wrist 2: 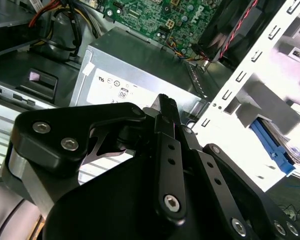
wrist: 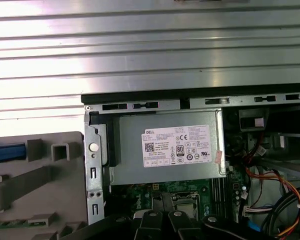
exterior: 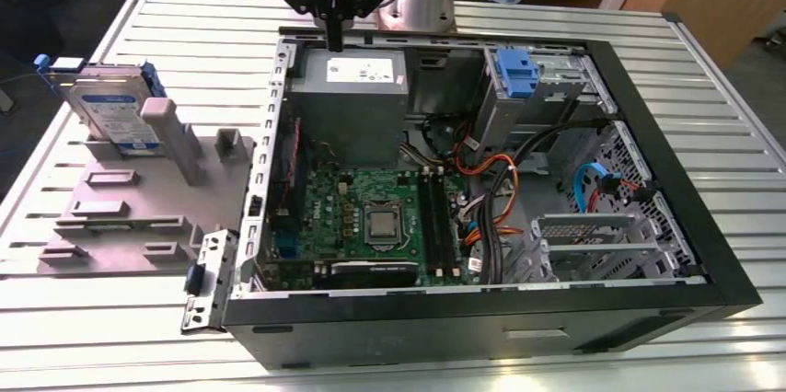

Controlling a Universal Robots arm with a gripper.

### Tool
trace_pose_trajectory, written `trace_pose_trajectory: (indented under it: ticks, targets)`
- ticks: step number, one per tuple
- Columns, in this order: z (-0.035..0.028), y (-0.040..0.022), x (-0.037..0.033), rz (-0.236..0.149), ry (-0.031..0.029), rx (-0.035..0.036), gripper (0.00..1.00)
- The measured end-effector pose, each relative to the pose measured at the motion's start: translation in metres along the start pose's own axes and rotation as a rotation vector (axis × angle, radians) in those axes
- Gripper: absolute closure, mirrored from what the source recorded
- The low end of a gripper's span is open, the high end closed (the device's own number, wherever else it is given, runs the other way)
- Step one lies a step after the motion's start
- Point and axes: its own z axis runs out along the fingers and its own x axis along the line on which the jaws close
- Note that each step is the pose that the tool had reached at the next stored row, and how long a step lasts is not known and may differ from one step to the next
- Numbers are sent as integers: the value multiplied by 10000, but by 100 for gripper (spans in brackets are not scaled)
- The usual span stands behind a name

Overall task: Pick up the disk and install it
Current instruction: 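Reach for the disk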

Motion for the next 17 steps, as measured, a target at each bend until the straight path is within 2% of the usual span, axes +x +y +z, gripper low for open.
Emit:
trace_pose_trajectory:
  ticks: [17]
  targets:
    - [8, -19, 251, -1, 0, 0, 89]
